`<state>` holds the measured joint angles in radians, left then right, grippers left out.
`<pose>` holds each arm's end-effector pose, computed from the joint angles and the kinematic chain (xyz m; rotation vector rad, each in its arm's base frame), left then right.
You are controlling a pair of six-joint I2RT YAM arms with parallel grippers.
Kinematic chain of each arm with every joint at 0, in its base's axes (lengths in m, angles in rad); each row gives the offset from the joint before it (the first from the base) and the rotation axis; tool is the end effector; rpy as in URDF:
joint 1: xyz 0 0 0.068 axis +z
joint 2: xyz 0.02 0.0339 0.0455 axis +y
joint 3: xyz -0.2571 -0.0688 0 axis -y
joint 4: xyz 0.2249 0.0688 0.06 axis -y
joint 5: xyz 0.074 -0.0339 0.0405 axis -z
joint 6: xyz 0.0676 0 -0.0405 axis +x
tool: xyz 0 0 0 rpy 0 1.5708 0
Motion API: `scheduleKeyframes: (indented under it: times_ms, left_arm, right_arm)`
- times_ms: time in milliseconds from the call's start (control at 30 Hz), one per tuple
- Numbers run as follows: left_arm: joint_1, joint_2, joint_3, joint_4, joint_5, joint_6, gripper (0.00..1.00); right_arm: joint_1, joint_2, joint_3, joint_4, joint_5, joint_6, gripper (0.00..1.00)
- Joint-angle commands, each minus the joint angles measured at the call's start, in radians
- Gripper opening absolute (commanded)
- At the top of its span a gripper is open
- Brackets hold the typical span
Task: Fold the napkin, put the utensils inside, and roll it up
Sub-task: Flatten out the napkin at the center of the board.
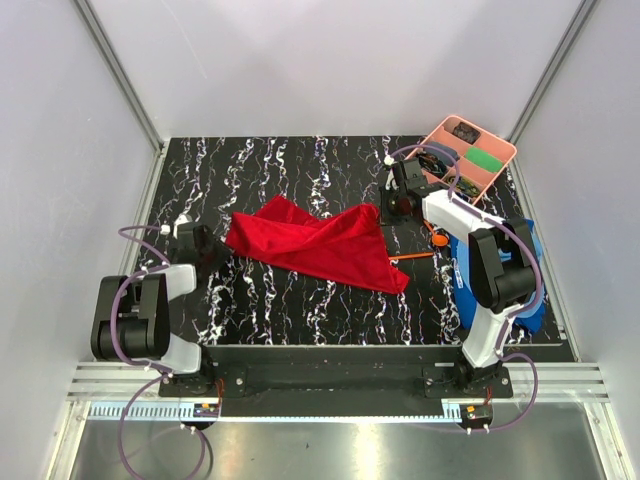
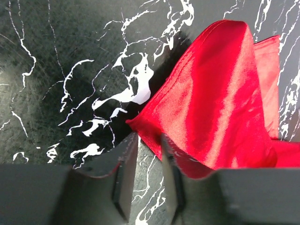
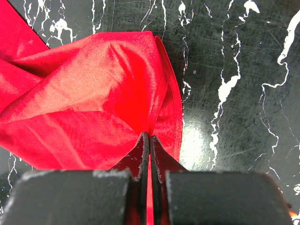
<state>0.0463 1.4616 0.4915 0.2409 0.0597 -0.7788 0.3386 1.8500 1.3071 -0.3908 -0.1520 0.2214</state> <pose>0.2740 0.0087 0.1232 -0.9092 2.1554 -0.4401 0.3722 0.1419 0.1826 -0.2123 2.5307 0.4172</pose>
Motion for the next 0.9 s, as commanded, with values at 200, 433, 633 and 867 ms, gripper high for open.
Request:
scheduleKeyframes:
  times_ms: [200,433,633,867]
  left_arm:
    - [-0.005,0.013,0.022,-0.031,-0.02,0.042,0.0]
    - [-0.005,-0.17,0.044,-0.13,-0.023,0.053,0.0]
    - [-0.006,-0.441,0.097,-0.27,-0.058,0.068,0.0]
    - [-0.006,-0.69,0.234,-0.428,-0.066,0.176,0.0]
  right_arm:
    - [0.004,-0.066,-0.003,0.009,-0.037,0.007,0.0]
    - [0.004,-0.193,-0.026,0.007,-0.046,0.012,0.0]
    - [0.004,-0.359,-0.042,0.006,-0.057,0.006,0.0]
    - [0.014,-0.564,-0.057,0.009,-0.116,-0.08,0.0]
